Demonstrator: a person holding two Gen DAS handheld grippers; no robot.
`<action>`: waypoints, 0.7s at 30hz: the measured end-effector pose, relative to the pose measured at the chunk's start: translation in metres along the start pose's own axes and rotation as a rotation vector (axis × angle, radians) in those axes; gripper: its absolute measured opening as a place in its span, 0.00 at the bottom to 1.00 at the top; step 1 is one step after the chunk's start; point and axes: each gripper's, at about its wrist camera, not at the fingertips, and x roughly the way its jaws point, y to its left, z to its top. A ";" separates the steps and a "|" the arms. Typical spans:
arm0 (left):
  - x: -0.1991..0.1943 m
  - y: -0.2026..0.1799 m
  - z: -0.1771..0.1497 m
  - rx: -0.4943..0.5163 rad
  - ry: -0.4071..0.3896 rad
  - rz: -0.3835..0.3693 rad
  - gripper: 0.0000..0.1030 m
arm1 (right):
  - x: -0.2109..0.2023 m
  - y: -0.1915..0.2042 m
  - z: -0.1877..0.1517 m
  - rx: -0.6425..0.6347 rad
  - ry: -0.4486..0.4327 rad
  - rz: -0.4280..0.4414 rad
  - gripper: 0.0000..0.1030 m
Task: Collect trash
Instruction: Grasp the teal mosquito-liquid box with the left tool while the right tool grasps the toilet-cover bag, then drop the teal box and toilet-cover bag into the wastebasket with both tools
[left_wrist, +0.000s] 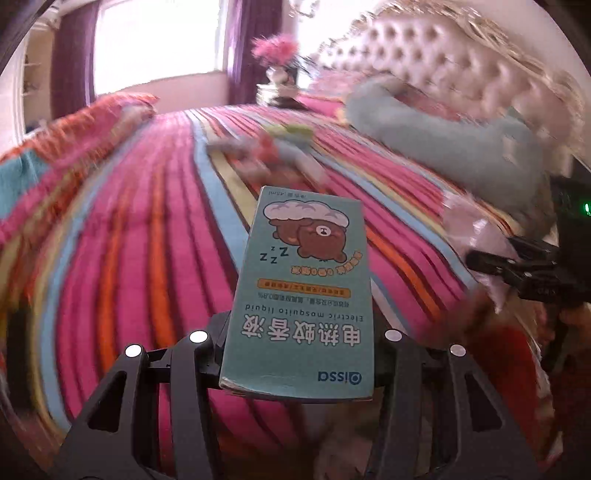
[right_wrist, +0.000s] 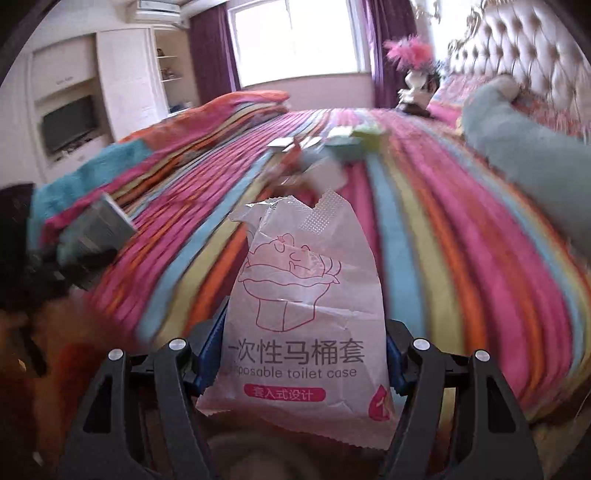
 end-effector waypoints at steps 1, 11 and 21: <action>-0.004 -0.015 -0.024 0.016 0.030 -0.020 0.47 | -0.006 0.009 -0.015 0.004 0.014 0.009 0.64; 0.082 -0.093 -0.199 0.065 0.490 -0.120 0.47 | 0.066 0.035 -0.191 0.139 0.492 0.000 0.64; 0.115 -0.102 -0.216 0.067 0.611 -0.122 0.47 | 0.107 0.027 -0.200 0.188 0.627 -0.026 0.64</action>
